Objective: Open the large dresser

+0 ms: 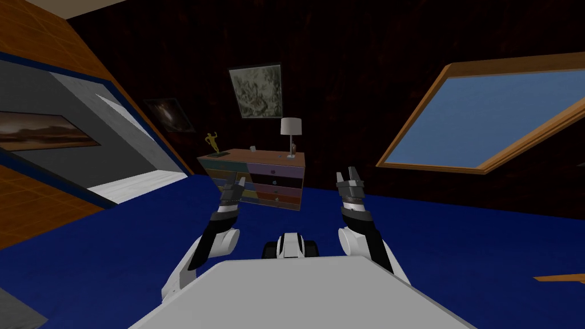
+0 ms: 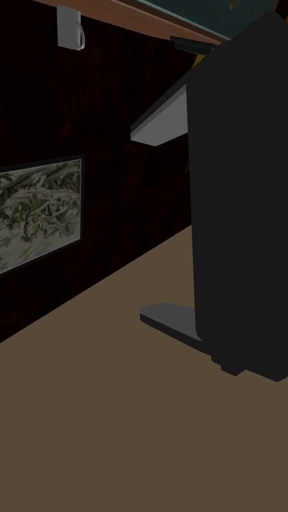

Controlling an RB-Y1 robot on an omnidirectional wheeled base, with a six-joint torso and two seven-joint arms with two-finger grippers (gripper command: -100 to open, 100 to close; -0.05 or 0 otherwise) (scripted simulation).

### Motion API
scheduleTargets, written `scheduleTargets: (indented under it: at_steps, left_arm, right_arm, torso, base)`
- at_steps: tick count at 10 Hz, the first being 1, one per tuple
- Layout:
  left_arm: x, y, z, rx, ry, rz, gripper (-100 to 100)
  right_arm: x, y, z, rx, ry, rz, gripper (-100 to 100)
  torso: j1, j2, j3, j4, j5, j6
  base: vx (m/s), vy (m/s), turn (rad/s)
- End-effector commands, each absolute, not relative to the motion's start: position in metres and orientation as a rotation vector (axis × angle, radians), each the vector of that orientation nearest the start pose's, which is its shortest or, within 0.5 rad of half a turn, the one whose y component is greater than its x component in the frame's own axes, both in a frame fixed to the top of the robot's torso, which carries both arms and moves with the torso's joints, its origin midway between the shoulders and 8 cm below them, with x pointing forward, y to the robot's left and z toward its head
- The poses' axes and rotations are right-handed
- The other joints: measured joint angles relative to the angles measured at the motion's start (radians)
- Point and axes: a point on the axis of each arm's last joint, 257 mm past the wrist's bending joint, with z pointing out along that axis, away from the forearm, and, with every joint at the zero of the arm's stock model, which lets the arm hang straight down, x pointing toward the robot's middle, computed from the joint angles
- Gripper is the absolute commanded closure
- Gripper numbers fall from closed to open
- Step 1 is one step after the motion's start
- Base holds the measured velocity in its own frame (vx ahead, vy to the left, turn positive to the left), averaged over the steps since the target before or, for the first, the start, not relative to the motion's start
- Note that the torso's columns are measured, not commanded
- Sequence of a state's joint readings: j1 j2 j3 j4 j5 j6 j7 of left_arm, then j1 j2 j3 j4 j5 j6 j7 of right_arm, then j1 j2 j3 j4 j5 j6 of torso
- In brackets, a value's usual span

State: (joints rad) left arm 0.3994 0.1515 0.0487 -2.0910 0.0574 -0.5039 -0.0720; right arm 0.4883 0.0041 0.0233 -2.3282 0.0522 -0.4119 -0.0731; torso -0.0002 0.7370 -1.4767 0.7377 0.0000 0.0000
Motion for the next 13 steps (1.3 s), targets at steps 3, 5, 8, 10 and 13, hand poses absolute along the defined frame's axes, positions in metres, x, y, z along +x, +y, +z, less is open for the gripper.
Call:
scheduleTargets:
  at_steps: [3, 5, 8, 10, 13]
  left_arm:
    - [0.405, 0.299, -0.065, -0.680, 0.849, -1.190, -100]
    - [0.412, 0.301, -0.082, -0.705, 0.877, -1.179, -100]
    - [0.421, 0.303, -0.105, -0.739, 0.915, -1.162, -100]
    - [0.426, 0.305, -0.120, -0.761, 0.938, -1.152, -100]
    - [0.433, 0.307, -0.143, -0.797, 0.973, -1.136, -100]
  right_arm:
    - [0.351, -0.266, 0.033, 0.685, 0.639, 1.355, 0]
    - [0.351, -0.266, 0.033, 0.685, 0.639, 1.355, 0]
    - [0.351, -0.266, 0.033, 0.685, 0.639, 1.355, 0]
    - [0.351, -0.266, 0.033, 0.685, 0.638, 1.355, 0]
    - [0.351, -0.266, 0.033, 0.685, 0.638, 1.355, 0]
  torso:
    - [0.000, 0.002, 0.001, 0.001, 0.000, 0.000]
    - [0.000, 0.001, 0.000, 0.000, 0.000, 0.000]
    - [0.000, 0.002, 0.001, 0.000, 0.000, 0.000]
    - [0.000, 0.001, 0.001, 0.000, 0.000, 0.000]
    - [0.000, 0.001, 0.001, 0.000, 0.000, 0.000]
  base:
    - [0.094, -0.008, -0.023]
    - [0.096, -0.009, -0.025]
    - [0.086, -0.006, -0.019]
    - [0.081, -0.007, -0.018]
    - [0.086, -0.011, -0.020]
